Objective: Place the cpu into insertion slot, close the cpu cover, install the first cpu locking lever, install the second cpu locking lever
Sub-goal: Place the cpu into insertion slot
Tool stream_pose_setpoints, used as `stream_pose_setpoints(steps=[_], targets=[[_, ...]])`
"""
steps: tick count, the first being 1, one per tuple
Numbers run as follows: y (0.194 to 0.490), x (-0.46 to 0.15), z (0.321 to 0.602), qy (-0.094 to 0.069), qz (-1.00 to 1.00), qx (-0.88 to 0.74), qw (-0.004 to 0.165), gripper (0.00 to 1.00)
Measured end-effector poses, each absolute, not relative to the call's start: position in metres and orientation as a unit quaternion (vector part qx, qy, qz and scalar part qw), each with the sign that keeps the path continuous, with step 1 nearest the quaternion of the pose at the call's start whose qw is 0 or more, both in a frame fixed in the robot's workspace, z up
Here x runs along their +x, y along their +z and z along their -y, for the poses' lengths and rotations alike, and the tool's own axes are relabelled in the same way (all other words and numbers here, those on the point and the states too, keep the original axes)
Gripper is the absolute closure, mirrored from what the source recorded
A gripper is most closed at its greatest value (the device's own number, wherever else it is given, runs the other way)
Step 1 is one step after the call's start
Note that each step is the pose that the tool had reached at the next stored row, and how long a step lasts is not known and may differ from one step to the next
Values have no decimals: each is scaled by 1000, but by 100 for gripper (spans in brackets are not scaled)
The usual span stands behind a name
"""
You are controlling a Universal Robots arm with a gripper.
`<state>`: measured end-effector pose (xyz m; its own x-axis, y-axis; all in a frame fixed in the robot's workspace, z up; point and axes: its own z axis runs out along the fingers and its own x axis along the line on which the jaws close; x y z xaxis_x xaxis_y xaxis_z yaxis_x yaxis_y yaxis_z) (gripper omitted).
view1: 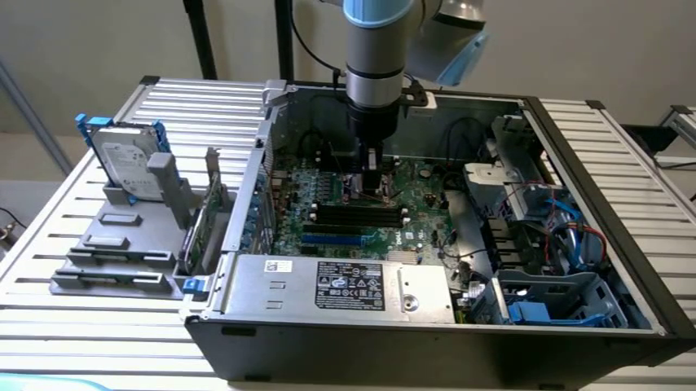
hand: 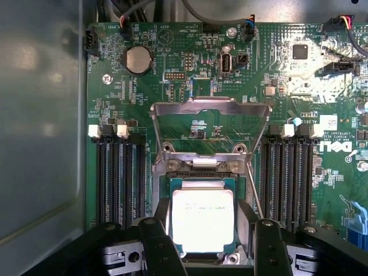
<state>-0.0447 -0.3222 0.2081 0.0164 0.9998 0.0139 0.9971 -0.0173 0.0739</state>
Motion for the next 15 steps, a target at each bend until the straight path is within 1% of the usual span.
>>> stream_pose_setpoints(steps=[15], targets=[[204,-47,322,31,-697,716,24,46]])
